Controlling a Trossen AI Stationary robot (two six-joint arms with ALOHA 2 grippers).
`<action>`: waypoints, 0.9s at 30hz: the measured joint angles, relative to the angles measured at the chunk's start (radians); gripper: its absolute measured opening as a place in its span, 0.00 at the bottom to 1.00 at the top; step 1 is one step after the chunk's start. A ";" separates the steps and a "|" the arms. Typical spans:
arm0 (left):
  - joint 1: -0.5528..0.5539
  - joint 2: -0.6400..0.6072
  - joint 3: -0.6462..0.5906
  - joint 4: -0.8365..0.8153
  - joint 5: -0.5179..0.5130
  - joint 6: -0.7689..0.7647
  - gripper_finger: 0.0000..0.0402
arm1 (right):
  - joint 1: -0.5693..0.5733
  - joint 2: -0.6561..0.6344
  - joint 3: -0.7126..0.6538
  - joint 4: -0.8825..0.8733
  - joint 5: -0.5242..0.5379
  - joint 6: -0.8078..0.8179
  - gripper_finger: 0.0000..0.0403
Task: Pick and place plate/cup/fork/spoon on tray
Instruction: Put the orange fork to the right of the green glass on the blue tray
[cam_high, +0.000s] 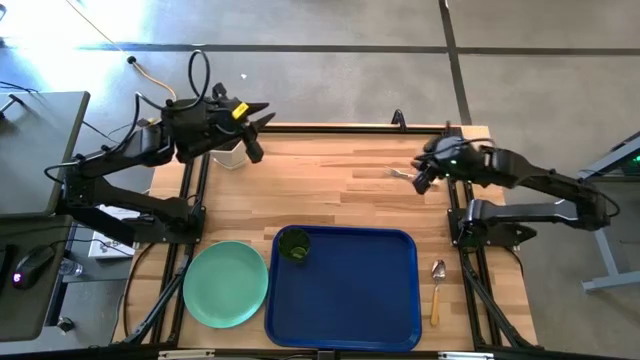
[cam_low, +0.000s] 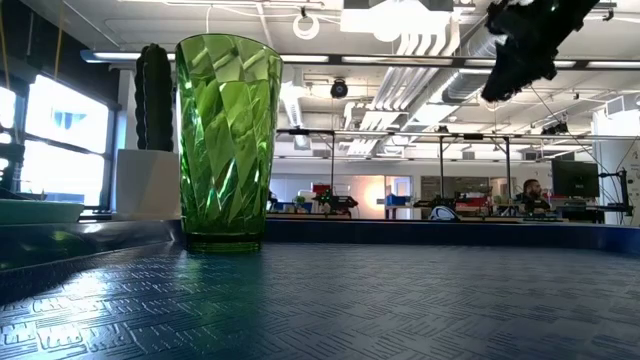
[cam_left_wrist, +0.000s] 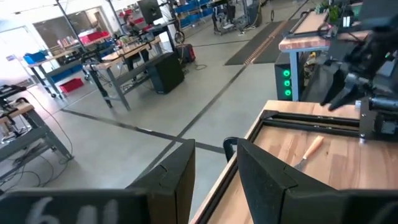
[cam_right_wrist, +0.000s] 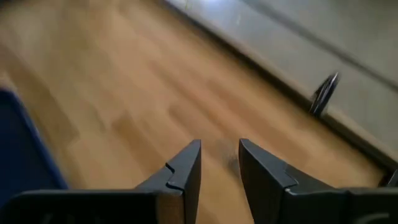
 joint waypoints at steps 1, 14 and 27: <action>0.000 -0.004 0.000 -0.006 0.000 0.000 0.28 | -0.009 0.020 0.000 -0.022 -0.021 0.007 0.24; 0.000 -0.007 0.000 -0.064 0.002 -0.001 0.28 | -0.224 0.255 0.002 -0.110 -0.215 -0.136 0.24; -0.001 -0.007 0.000 -0.067 0.002 -0.004 0.28 | -0.337 0.492 0.002 -0.108 -0.205 -0.322 0.25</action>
